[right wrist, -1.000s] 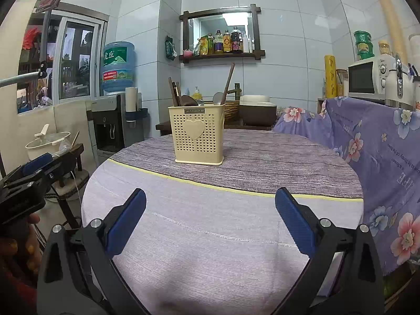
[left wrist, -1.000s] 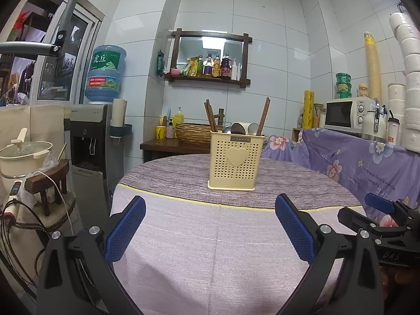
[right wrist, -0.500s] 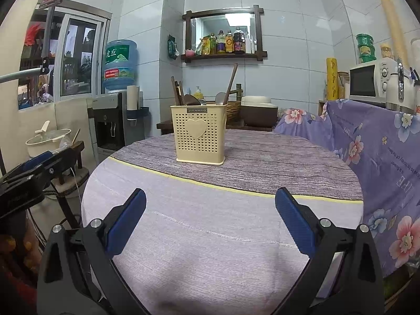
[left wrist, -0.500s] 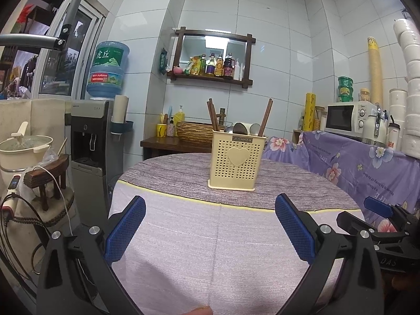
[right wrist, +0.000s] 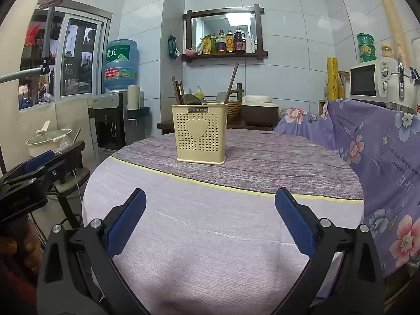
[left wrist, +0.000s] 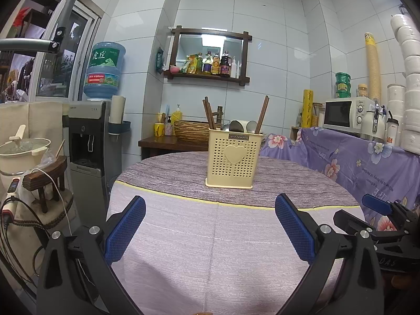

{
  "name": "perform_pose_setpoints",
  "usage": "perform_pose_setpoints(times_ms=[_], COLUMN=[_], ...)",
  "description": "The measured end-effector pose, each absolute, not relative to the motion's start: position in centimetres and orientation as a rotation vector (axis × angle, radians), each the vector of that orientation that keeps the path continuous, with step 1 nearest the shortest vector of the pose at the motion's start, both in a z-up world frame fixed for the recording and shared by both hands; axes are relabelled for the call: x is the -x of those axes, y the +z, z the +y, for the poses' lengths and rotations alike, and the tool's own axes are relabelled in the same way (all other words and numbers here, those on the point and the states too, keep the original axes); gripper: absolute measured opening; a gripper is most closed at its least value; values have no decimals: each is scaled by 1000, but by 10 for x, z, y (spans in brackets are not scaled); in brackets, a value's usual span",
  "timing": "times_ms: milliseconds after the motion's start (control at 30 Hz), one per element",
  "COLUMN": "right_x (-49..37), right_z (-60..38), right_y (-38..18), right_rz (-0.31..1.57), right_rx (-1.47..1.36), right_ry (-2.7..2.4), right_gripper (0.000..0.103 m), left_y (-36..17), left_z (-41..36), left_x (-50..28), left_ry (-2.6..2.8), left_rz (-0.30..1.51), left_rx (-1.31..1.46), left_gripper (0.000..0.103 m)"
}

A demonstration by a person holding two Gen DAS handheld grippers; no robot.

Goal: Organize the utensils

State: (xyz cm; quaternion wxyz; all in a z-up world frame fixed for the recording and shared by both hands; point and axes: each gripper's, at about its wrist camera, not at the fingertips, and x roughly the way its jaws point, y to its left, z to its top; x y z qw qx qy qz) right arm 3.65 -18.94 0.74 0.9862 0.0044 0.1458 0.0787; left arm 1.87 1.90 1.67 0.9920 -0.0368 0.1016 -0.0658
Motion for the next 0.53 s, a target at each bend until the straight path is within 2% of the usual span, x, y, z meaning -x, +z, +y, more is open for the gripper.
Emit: perform_pose_setpoints(times_ms=[533], right_x=[-38], right_z=[-190], right_y=[6], right_rz=[302], right_rx=[-8], right_ry=[161], right_gripper=[97], left_y=[15], left_z=[18], left_x=[-22], left_ry=[-126], left_rz=[230], left_rx=[75], left_gripper=[98])
